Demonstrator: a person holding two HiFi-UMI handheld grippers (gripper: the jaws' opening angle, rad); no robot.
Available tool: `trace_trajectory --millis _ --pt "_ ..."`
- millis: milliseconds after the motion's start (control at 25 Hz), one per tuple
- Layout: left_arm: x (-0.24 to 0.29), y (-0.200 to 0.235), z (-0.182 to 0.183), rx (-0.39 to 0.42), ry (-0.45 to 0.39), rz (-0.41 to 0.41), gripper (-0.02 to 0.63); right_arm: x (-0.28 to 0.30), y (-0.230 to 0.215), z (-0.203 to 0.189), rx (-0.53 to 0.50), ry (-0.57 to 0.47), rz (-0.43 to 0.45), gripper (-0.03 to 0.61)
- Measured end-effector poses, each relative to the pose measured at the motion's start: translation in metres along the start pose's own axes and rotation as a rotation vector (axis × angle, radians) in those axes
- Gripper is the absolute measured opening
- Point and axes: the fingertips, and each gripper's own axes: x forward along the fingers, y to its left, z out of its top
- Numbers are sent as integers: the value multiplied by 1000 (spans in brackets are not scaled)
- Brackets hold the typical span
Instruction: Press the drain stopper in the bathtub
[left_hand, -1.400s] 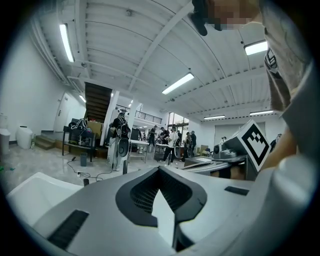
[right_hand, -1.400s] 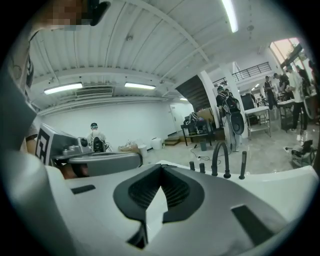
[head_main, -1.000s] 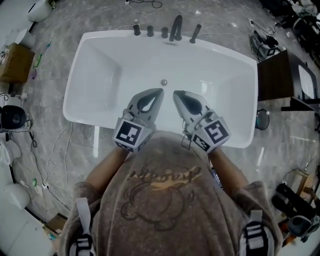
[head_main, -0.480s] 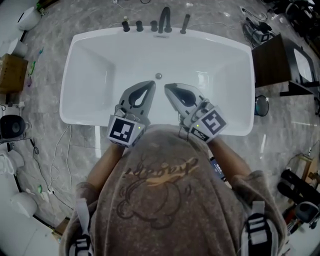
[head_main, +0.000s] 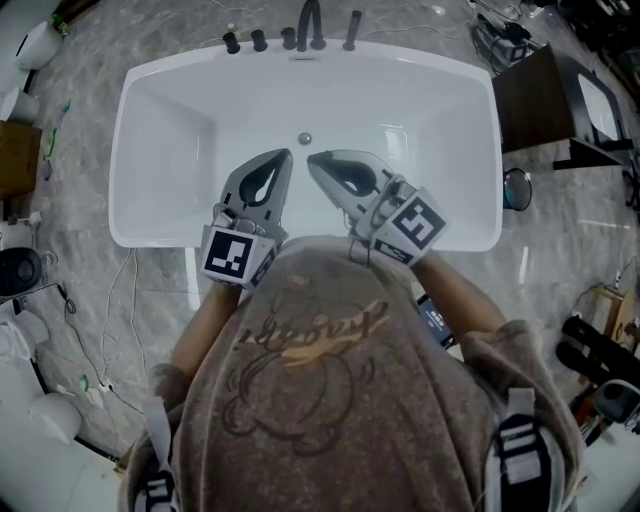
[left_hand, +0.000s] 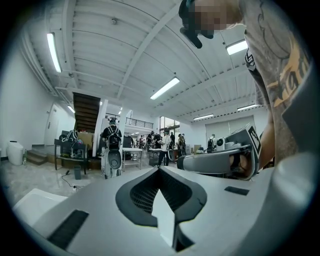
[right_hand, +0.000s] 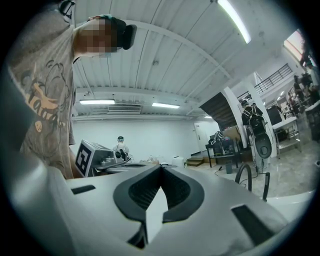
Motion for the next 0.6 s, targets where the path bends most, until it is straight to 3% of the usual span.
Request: trace_trajectory --millis 600 --pt "-5 -1 0 22 -14 21 2 5 10 -2 -27 11 47 -3"
